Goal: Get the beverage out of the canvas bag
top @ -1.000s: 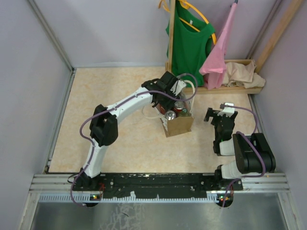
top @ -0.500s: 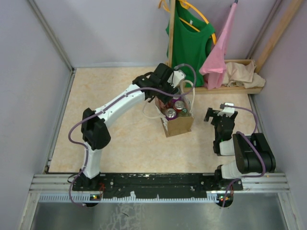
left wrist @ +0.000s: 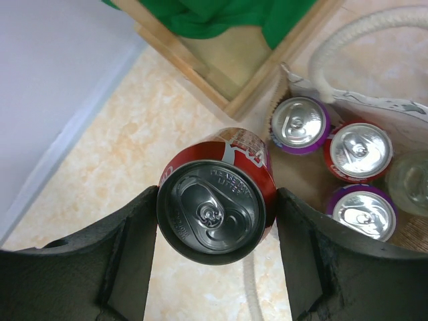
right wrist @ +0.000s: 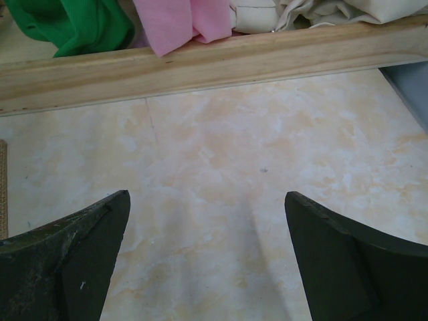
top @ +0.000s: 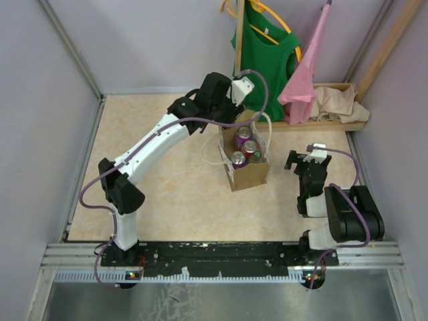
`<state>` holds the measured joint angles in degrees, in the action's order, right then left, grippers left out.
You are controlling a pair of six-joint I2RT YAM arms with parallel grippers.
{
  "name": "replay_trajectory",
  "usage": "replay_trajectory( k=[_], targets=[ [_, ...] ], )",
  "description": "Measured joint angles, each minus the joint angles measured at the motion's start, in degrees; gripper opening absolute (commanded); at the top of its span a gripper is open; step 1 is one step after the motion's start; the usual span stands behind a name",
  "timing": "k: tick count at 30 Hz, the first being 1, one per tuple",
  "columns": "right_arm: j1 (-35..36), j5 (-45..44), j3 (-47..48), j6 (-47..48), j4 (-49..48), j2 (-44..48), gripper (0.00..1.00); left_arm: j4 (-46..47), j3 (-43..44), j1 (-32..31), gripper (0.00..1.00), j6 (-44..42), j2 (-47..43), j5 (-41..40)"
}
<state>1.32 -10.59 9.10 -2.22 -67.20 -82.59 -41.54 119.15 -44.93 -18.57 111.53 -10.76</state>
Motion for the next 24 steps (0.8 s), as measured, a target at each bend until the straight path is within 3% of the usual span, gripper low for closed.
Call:
replay_trajectory(
  k=[9,15,24],
  targets=[
    [0.0,-0.02,0.0,0.0,0.0,0.0,0.99,0.9,0.2,4.68,0.0,-0.85,-2.51,-3.3],
    [0.0,-0.02,0.0,0.0,0.0,0.0,0.99,2.62,-1.42,11.34,0.0,-0.2,-4.87,-3.52],
    [0.0,-0.02,0.0,0.0,0.0,0.0,0.99,11.39,-16.59,22.45,0.0,5.88,-7.04,-3.08]
  ],
)
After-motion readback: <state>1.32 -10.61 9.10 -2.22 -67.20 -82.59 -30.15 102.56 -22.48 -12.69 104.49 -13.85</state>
